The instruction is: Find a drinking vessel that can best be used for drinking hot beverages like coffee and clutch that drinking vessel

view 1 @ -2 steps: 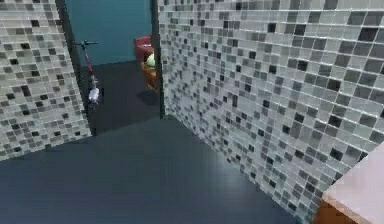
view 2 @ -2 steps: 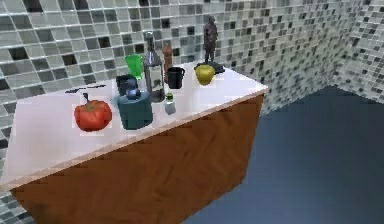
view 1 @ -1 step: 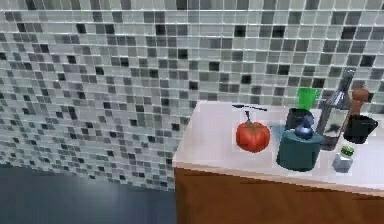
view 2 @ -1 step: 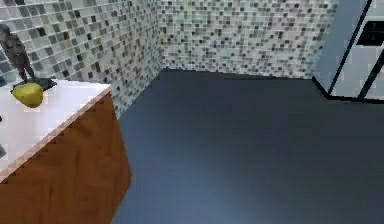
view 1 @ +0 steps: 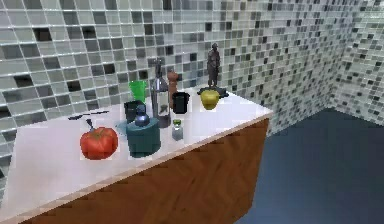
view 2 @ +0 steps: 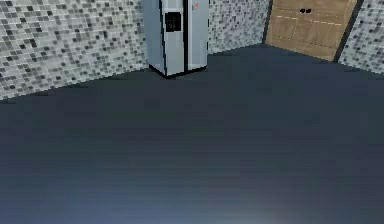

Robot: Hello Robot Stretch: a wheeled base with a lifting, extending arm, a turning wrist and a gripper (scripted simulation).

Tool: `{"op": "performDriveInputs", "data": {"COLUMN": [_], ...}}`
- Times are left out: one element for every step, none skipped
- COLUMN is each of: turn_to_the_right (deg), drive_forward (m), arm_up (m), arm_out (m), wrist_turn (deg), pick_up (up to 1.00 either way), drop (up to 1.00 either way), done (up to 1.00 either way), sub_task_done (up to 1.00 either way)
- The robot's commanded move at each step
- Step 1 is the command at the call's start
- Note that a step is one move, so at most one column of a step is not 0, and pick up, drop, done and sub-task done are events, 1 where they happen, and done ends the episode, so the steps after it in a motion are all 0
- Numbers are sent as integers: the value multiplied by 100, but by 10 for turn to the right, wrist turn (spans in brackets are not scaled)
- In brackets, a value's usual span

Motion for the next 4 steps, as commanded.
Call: {"op": "performDriveInputs", "data": {"turn_to_the_right": [90,0,-450,-450], "drive_forward": [0,45,0,0], "arm_up": [0,0,0,0], "arm_out": [0,0,0,0], "wrist_turn": [0,0,0,0], "pick_up": [0,0,0,0], "drop": [0,0,0,0], "done": [0,0,0,0], "sub_task_done": [0,0,0,0]}}
